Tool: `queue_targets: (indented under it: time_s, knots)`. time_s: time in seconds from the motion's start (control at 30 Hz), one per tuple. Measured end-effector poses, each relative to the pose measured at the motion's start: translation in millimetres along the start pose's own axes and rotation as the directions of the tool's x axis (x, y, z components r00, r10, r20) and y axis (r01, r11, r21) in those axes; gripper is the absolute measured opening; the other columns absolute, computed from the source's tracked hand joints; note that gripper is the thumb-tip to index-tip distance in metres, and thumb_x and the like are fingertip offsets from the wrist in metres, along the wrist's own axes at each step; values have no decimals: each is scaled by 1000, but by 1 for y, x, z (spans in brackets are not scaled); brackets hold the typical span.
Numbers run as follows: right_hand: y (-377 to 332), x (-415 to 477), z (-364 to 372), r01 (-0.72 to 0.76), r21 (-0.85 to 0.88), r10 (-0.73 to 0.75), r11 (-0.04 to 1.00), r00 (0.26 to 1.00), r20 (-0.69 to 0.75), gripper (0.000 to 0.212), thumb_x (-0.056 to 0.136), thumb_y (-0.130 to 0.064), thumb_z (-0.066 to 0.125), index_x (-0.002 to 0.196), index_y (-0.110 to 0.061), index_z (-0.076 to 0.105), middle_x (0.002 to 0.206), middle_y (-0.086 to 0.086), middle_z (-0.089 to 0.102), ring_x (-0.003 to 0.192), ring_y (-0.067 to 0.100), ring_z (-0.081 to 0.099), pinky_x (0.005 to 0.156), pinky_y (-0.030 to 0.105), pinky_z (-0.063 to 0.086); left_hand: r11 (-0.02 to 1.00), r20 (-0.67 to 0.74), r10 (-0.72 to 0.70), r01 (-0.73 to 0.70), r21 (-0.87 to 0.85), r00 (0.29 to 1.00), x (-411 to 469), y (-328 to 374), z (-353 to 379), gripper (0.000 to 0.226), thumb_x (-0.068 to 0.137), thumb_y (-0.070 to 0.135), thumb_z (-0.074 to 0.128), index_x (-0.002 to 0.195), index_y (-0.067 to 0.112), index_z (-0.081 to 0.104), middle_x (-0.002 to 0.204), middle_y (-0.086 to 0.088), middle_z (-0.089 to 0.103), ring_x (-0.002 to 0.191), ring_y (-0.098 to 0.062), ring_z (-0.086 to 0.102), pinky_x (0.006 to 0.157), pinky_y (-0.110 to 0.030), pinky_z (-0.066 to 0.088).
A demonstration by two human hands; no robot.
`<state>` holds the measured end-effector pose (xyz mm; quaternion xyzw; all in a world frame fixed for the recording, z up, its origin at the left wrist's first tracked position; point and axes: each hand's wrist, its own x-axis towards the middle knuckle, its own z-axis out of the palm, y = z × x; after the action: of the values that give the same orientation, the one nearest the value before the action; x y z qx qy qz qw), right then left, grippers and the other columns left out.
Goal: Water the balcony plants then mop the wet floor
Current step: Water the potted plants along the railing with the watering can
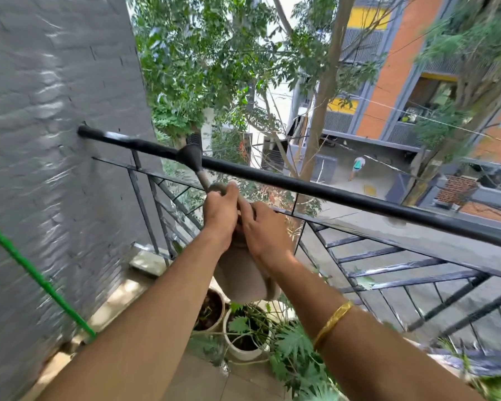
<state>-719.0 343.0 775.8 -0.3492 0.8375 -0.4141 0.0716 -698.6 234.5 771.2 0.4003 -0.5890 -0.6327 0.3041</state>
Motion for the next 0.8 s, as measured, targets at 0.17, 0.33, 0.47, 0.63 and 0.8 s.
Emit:
queue_targets:
  time_s: [0.17, 0.33, 0.47, 0.63, 0.8]
  knots:
    - [-6, -10, -10, -16, -43, 14, 999, 998, -55, 45, 113, -51, 35, 93, -19, 59, 83, 1, 61, 75, 25, 57, 64, 38, 35, 999, -20, 17, -17, -33, 1000, -25, 13, -6, 39, 99, 46, 52, 96, 9, 65, 83, -8, 69, 68, -20, 66, 54, -25, 46]
    - [-17, -18, -9, 42, -31, -45, 999, 993, -105, 51, 111, -58, 35, 88, -20, 59, 80, 2, 66, 69, 20, 58, 61, 38, 37, 999, -55, 42, -43, -12, 998, -35, 24, -21, 42, 96, 46, 50, 88, 9, 67, 77, -7, 68, 71, -24, 66, 56, -26, 43]
    - [-36, -28, 6, 76, 5, -76, 997, 993, -85, 50, 109, -60, 37, 83, -24, 59, 76, -4, 65, 66, 14, 58, 58, 36, 36, 999, -95, 44, -45, -18, 995, -40, 28, -48, 37, 97, 44, 53, 83, 12, 65, 77, -6, 67, 70, -24, 65, 54, -25, 42]
    - [-66, -35, 43, 114, -11, -115, 993, 993, -30, 53, 108, -61, 36, 85, -21, 63, 79, 2, 68, 71, 24, 63, 63, 37, 39, 998, -146, 37, -43, -39, 989, -39, 27, -102, 38, 89, 49, 54, 80, 14, 65, 78, -10, 69, 69, -24, 64, 58, -26, 45]
    - [-117, -46, 102, 193, 23, -194, 981, 981, 31, 50, 107, -57, 40, 86, -19, 67, 82, 4, 73, 75, 26, 67, 64, 42, 49, 997, -237, 36, -52, -59, 971, -36, 25, -185, 42, 91, 47, 51, 80, 10, 68, 74, -8, 70, 65, -26, 66, 52, -27, 49]
